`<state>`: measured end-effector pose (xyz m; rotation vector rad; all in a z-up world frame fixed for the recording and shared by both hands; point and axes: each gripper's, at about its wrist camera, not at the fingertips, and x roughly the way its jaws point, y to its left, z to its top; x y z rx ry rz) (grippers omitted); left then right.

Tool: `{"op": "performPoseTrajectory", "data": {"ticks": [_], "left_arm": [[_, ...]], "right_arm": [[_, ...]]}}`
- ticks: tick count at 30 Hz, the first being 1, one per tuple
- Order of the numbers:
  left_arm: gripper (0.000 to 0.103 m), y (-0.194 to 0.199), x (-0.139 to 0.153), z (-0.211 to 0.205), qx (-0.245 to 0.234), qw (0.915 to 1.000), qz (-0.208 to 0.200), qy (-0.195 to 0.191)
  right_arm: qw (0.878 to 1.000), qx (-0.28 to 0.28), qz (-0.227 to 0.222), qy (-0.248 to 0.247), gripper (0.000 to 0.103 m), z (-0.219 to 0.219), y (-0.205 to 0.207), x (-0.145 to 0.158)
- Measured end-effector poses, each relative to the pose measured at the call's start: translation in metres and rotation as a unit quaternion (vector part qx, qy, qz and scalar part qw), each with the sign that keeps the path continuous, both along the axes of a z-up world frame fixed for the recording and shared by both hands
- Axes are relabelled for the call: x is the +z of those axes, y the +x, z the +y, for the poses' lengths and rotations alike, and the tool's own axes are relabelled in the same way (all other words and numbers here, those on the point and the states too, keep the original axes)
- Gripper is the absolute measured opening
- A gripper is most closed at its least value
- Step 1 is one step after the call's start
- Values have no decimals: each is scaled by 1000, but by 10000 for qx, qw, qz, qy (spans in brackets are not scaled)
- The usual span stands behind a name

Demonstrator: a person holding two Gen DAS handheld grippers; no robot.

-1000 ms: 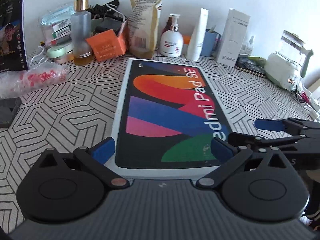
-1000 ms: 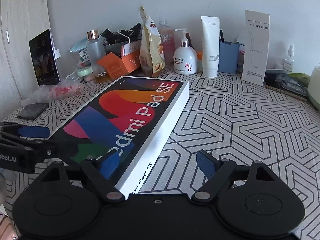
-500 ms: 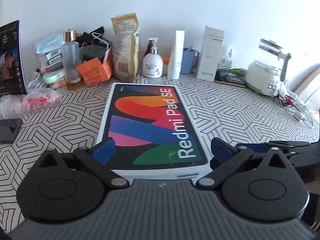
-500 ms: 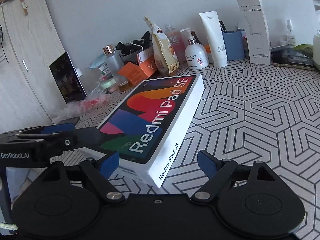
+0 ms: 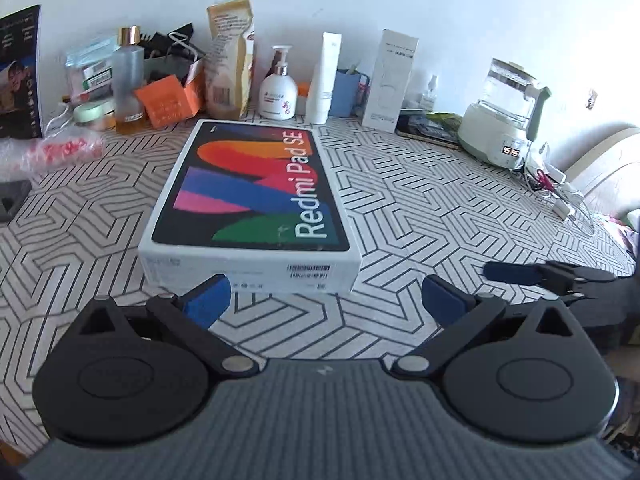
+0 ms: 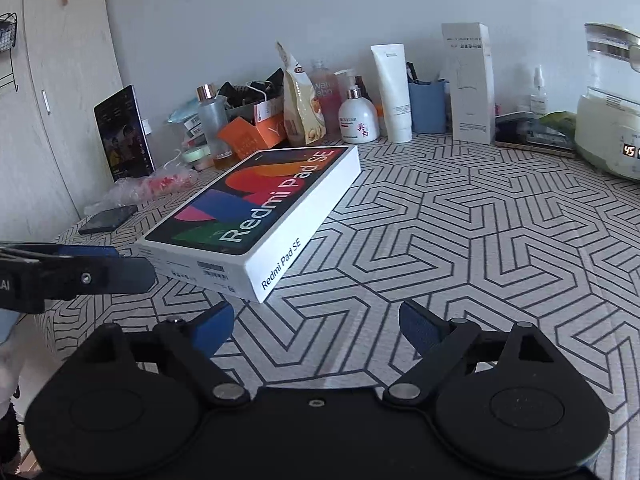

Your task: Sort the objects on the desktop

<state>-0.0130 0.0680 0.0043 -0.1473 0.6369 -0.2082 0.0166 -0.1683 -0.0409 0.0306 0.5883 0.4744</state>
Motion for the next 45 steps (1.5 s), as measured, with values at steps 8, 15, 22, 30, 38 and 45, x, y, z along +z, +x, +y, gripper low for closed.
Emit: {"op": "performPoseTrajectory", "data": {"ticks": [8, 15, 22, 30, 38, 45], "left_arm": [[103, -4, -7, -11, 128, 9996, 207, 158], [103, -8, -9, -26, 106, 9986, 389, 338], [103, -13, -13, -39, 80, 9969, 581, 525], [103, -18, -23, -45, 44, 9938, 841, 726], [103, -18, -21, -45, 89, 9945, 586, 868], [103, -18, -21, -45, 122, 9940, 398, 1011]], "right_arm": [[9985, -115, -419, -338, 93, -14, -29, 13], [9985, -14, -363, -414, 93, -13, -36, 9], [9986, -95, -363, -383, 93, -16, -37, 9], [9990, -107, -273, -326, 93, -17, -35, 5], [9986, -122, -375, -351, 93, -18, -41, 9], [9973, -146, -503, -514, 93, -13, -44, 13]]}}
